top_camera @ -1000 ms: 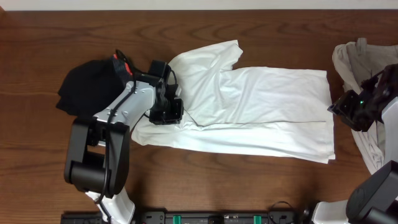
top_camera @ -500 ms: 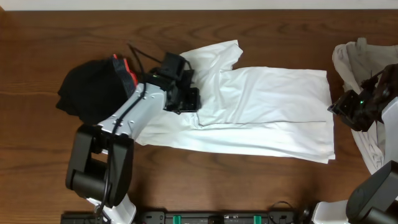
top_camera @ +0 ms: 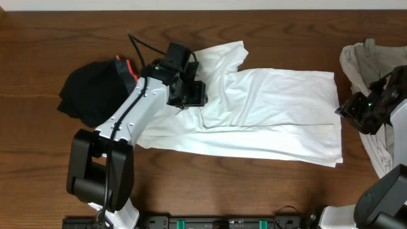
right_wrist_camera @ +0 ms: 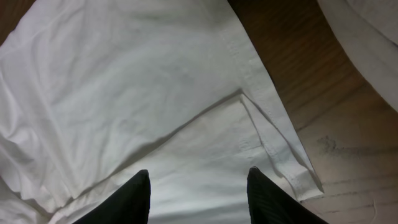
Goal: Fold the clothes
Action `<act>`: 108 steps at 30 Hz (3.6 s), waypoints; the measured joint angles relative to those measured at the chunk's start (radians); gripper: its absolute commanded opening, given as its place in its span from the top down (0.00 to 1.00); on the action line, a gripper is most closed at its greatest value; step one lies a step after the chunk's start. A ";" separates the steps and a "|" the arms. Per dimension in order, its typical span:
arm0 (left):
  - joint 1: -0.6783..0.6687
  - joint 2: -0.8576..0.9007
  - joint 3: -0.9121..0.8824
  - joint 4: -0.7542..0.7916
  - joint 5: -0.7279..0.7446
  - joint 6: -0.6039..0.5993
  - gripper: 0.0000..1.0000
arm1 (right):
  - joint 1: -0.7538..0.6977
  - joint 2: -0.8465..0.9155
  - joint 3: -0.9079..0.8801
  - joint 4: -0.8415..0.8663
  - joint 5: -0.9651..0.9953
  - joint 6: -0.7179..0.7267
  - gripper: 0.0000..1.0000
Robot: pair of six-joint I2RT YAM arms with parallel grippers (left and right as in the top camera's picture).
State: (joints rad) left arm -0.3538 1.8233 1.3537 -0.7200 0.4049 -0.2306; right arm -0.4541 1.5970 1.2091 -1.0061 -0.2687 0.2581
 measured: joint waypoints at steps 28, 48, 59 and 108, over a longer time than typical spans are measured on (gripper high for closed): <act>-0.037 0.002 -0.232 0.267 -0.248 -0.071 0.94 | 0.000 0.000 0.000 -0.007 0.000 0.000 0.53; -0.101 -0.151 -0.148 0.224 -0.172 0.051 0.54 | 0.000 0.000 0.000 0.013 -0.010 -0.002 0.50; 0.042 -0.367 -0.055 0.379 -0.161 0.109 0.38 | 0.039 0.000 0.000 0.055 -0.079 -0.060 0.37; 0.090 -0.086 -0.089 0.142 0.008 0.093 0.22 | 0.576 0.583 0.298 0.901 -0.288 0.100 0.29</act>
State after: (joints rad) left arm -0.2634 1.7370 1.2648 -0.5781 0.4133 -0.1379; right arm 0.1223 2.1799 1.5066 -0.1047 -0.5564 0.3584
